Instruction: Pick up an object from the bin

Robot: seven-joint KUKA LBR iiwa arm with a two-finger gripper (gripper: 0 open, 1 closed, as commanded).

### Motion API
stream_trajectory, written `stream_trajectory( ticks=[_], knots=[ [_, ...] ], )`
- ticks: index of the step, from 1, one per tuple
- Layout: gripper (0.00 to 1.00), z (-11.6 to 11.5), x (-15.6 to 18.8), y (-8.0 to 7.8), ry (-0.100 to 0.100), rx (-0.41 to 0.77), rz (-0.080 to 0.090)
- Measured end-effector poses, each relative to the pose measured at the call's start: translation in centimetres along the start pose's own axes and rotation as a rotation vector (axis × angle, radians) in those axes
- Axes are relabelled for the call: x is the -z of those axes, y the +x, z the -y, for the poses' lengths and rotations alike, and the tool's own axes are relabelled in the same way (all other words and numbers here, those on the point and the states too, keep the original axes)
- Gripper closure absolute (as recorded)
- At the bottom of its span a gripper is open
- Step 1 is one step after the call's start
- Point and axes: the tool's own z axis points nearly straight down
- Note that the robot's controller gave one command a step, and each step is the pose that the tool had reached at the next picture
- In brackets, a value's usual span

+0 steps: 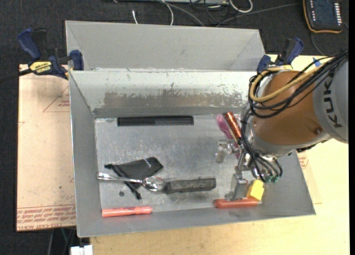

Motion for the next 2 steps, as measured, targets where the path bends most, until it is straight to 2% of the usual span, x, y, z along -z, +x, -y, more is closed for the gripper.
stream_trajectory(
  ticks=[1,2],
  knots=[
    [0.0,0.0,0.4,-0.2,0.0,0.002,0.008],
    [0.0,-6.5,-1.1,-0.3,-0.002,-0.098,0.006]
  ],
)
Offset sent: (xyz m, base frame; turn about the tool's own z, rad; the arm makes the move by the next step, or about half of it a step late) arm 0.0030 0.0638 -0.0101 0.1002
